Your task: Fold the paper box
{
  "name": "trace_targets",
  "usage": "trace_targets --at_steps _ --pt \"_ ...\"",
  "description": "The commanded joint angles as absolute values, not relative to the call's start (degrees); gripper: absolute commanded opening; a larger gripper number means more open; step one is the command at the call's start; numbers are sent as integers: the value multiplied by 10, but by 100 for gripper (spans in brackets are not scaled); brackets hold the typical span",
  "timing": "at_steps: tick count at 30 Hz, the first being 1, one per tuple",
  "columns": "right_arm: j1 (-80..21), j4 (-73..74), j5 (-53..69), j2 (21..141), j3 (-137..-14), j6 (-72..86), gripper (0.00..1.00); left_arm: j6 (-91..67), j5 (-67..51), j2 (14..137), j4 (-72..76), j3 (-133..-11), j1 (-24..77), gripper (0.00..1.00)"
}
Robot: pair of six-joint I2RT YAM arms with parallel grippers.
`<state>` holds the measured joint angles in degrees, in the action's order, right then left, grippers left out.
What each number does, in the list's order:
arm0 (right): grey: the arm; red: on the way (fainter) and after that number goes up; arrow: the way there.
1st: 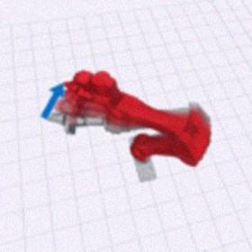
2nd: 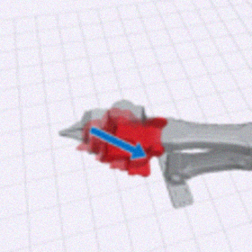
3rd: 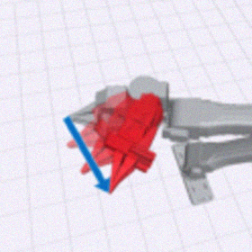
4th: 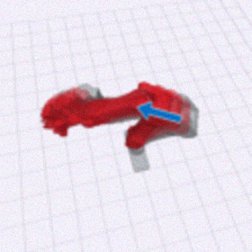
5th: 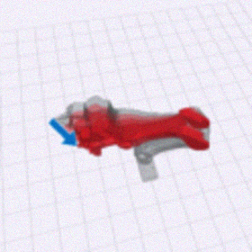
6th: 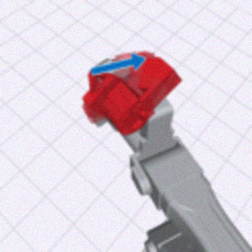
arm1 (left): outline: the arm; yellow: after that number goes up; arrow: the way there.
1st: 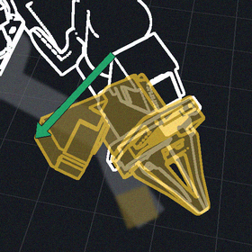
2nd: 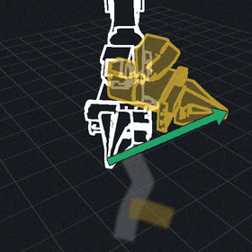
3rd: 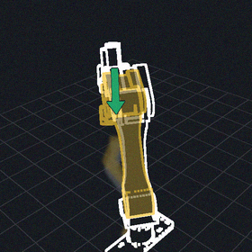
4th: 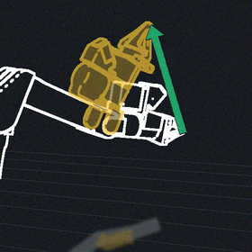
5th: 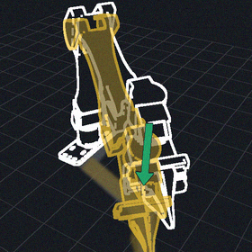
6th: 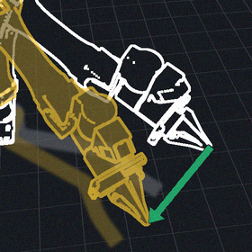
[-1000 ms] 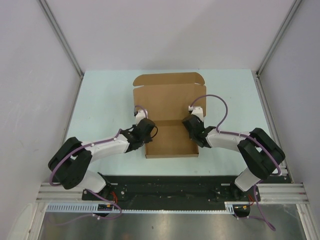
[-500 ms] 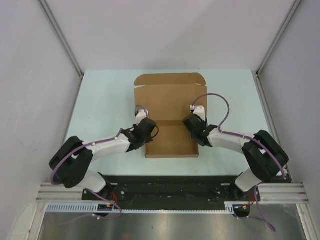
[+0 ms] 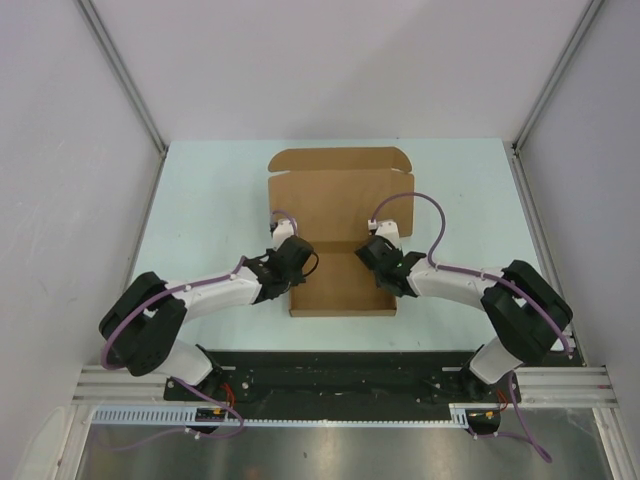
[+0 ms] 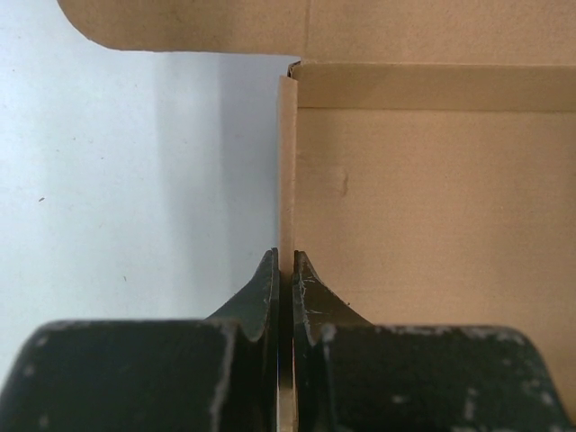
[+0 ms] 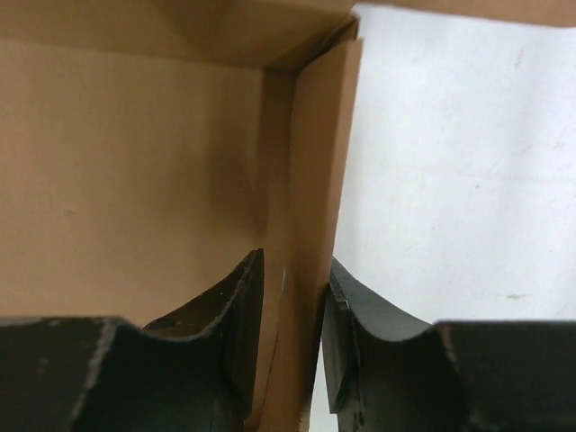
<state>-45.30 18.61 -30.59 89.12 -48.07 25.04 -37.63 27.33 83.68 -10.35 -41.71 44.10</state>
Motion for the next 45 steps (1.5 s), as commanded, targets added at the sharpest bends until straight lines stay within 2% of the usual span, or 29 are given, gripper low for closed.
trace_targets --at_steps 1,3,7,9,12,16,19,23,29,34,39,42,43,45 --pt "-461 201 -301 912 -488 267 31 -393 295 832 -100 -447 446 4" --pt "-463 199 -298 914 -482 269 26 -393 297 831 -101 -447 446 4" --pt "-468 200 -301 925 -476 273 0 -395 298 830 -100 -446 446 4" --pt "-469 199 -306 925 -471 277 0 -396 297 827 -102 -446 446 5" --pt "-473 197 -317 918 -464 283 0 -397 294 817 -106 -448 446 14" --pt "-472 200 -329 914 -461 285 0 -390 280 778 -92 -438 446 36" --pt "-474 199 -332 914 -460 288 0 -388 273 749 -83 -432 445 46" --pt "-477 194 -336 915 -456 295 0 -385 269 733 -88 -426 445 48" --pt "-485 191 -339 908 -450 299 0 -388 260 776 -98 -403 444 48" --pt "-488 184 -335 906 -445 300 0 -399 251 813 -89 -396 439 61" --pt "-490 179 -330 907 -442 300 0 -403 250 842 -100 -401 432 56" --pt "-490 178 -329 906 -439 301 0 -407 243 844 -96 -391 432 30" --pt "-488 176 -330 905 -439 302 0 -408 242 842 -89 -382 432 16" --pt "-489 175 -328 905 -439 301 0 -408 236 838 -81 -376 432 0"
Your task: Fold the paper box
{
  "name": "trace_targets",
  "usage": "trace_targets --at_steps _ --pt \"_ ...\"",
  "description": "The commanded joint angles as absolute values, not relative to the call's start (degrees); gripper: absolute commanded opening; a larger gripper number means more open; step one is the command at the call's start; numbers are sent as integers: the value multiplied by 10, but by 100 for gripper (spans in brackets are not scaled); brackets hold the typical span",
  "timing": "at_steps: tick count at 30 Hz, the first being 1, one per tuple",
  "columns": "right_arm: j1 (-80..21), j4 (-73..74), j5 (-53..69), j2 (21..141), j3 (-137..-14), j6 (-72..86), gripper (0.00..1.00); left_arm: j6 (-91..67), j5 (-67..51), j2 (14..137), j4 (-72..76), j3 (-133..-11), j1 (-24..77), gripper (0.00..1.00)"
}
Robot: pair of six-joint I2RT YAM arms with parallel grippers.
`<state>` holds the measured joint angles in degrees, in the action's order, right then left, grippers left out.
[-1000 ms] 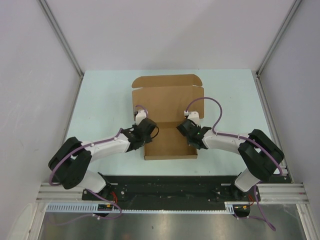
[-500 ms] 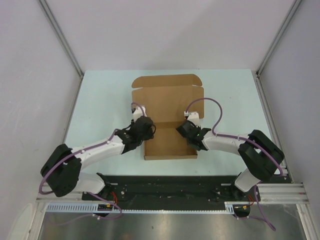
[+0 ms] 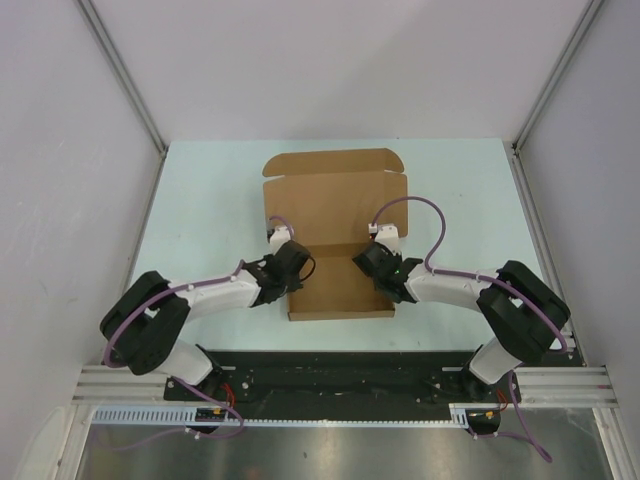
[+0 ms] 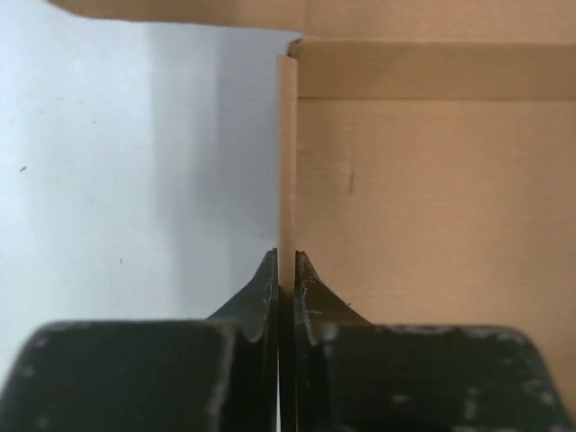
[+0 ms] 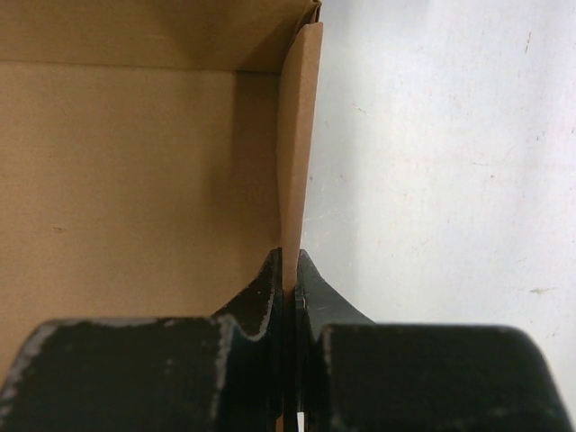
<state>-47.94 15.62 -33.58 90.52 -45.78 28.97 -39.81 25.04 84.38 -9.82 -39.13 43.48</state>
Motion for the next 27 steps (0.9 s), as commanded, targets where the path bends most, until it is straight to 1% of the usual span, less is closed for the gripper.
trace_targets --at_steps 1,8,14,27 --pt "-489 172 -328 905 -439 302 0 -408 236 839 -80 -375 433 0" --pt "-498 163 -328 911 -439 310 0 -404 267 852 -94 -402 467 0" --pt "-521 190 -366 943 -455 325 0 -424 335 896 -147 -453 511 0" --pt "-550 210 -393 969 -463 346 0 -475 369 950 -192 -489 535 0"
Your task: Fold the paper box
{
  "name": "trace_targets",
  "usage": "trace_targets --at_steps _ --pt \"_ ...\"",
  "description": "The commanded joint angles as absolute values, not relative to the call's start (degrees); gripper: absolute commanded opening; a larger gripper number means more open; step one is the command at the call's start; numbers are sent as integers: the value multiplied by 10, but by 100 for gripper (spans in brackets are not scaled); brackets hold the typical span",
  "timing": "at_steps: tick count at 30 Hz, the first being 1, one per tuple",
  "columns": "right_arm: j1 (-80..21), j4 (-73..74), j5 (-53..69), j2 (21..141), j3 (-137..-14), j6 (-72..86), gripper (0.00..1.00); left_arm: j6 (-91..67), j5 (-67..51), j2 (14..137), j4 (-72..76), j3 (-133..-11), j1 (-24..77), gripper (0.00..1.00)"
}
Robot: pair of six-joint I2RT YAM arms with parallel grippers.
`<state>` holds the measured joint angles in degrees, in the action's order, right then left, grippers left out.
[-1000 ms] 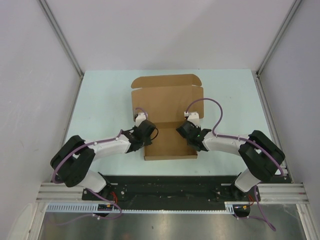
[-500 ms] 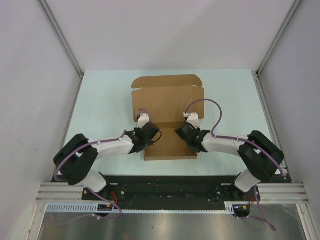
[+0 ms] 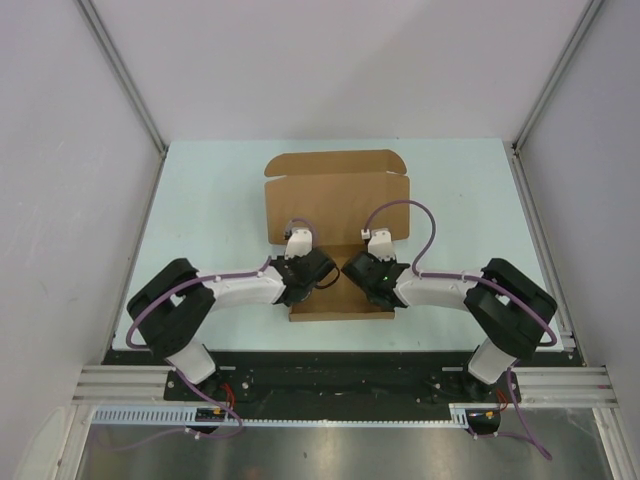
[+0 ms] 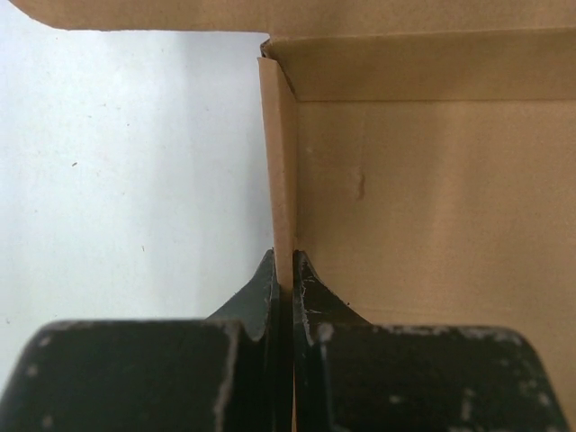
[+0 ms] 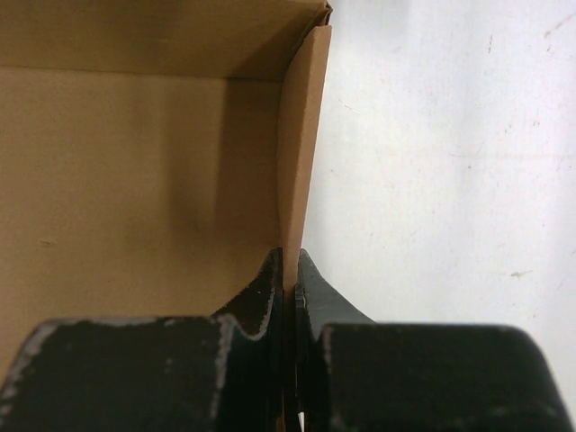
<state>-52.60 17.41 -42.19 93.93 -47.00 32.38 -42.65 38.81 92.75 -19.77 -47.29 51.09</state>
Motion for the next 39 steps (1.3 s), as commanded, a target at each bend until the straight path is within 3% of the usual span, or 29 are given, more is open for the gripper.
trace_targets --at_steps 1,5,7,8,11,17,23,35,39 --pt "-551 212 -393 969 -463 348 0 -475 370 953 -194 -490 535 0" --pt "-551 222 -396 950 -463 350 0 -482 379 941 -210 -490 536 4" --pt "-550 228 -394 934 -464 344 13 -479 383 919 -212 -486 536 12" --pt "-550 229 -395 919 -466 340 30 -473 382 912 -207 -483 534 18" --pt "-548 243 -399 890 -475 333 52 -467 384 881 -204 -475 533 25" --pt "-549 270 -405 849 -490 336 74 -461 397 843 -213 -473 530 42" --pt "-549 293 -407 799 -502 341 85 -460 410 806 -221 -466 528 56" --pt "-545 387 -423 630 -547 301 100 -446 426 680 -261 -447 527 61" --pt "-457 339 -394 584 -554 267 100 -433 429 560 -243 -416 526 64"
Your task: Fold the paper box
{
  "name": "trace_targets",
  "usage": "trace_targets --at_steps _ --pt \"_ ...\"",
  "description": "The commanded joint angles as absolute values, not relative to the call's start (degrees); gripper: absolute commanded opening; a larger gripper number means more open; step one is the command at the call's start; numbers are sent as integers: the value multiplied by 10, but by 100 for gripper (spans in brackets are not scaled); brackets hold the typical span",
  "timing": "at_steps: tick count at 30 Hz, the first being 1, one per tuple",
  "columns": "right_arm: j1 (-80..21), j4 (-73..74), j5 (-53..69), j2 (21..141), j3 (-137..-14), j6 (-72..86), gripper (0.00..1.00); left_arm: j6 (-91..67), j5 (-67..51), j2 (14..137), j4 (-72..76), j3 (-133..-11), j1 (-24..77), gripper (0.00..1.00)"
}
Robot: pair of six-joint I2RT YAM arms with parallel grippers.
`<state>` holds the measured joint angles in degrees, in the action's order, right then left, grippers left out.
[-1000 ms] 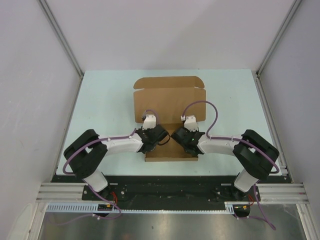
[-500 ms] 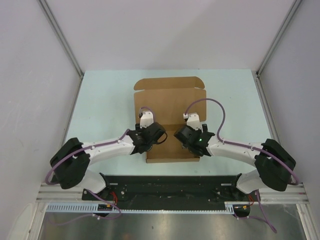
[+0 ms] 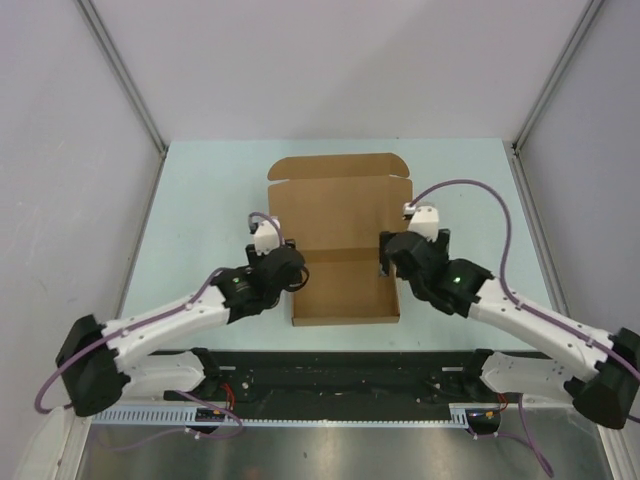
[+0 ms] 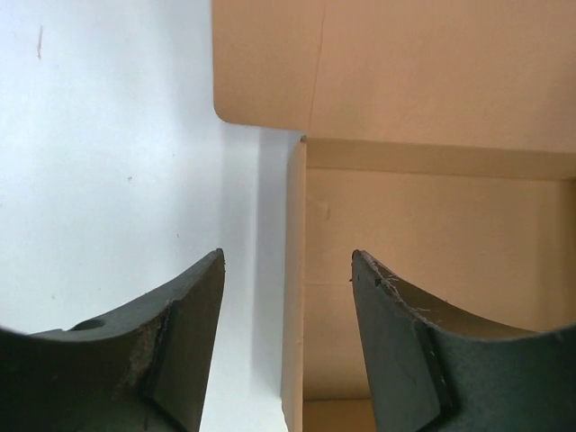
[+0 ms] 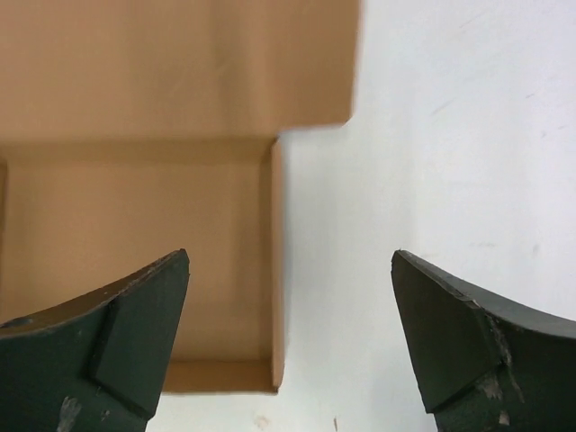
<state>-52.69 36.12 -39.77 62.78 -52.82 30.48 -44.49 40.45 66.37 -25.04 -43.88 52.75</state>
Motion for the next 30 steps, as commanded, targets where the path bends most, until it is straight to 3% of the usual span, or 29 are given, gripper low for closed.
trace_targets --at_steps 1,5,8,12,17,30 --pt "-427 314 -380 578 -545 259 100 -404 428 536 -197 -405 527 64" --pt "-263 48 -240 536 -470 233 100 -330 377 410 -37 -320 494 73" --pt "-154 -75 -86 562 -469 249 99 -333 252 343 -4 -306 392 78" --pt "-53 -176 163 666 -500 284 100 -340 138 353 -27 -357 246 81" --pt "-4 -337 336 807 -504 336 97 -337 91 374 -46 -391 196 81" --pt "2 -348 390 910 -523 280 88 -328 99 376 -26 -353 186 81"
